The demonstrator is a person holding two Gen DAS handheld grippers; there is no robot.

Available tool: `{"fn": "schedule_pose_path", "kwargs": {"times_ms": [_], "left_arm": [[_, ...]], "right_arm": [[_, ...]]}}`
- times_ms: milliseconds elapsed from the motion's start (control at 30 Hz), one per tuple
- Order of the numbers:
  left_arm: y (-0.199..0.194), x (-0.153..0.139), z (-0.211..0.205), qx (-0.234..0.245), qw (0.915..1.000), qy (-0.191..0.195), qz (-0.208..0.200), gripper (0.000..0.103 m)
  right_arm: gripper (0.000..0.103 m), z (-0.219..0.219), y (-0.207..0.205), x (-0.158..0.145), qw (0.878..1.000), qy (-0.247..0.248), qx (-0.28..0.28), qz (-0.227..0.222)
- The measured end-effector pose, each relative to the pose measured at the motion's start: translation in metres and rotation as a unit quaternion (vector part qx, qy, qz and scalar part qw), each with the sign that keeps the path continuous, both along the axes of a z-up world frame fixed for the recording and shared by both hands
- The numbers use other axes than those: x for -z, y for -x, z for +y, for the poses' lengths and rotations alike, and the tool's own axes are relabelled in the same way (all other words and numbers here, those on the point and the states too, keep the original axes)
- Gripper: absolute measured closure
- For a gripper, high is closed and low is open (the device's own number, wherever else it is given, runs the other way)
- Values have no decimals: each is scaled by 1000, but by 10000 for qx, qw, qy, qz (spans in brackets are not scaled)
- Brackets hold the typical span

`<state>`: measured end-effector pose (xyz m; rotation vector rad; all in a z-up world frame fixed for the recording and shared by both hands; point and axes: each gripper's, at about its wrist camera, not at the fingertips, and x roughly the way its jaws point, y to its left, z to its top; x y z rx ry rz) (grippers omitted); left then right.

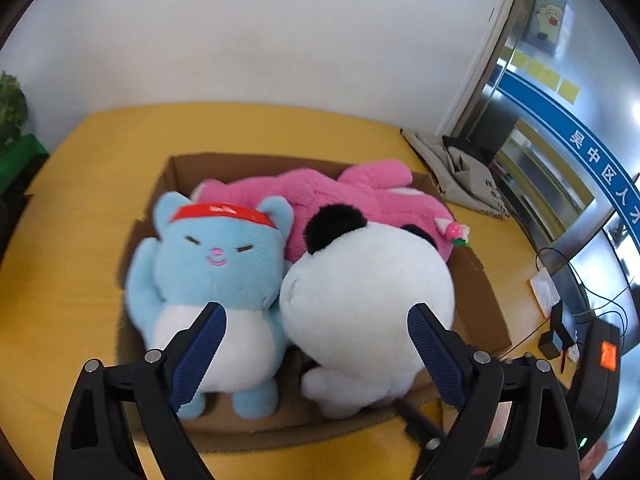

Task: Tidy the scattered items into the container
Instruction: 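Carry the white panda with both grippers into the box and release, then move both tools back toward the pink pig in teal outfit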

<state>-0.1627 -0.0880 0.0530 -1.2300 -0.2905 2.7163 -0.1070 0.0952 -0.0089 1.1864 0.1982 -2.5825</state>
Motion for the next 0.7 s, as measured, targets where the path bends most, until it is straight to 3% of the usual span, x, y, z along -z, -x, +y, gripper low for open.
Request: {"fn": "schedule_pose_path", "kwargs": {"times_ms": [100,133,400,700], "left_arm": [[-31,-14,-3,-259,9992,259,138,6],[-41,-17,-4,-346,9987,354,158,6],[-91,2,13,-605,9900,1272,-24,5],[-118,6,31,-599,9882,1407,-18,5]], "right_arm": [[8,16,-13,-19,9992,162,204,290],[0,22,2,-21,9990,220,233,318],[0,22,-14,-35,9978,44,394,532],[0,30,-34,-49,9964,-136,553,621]]}}
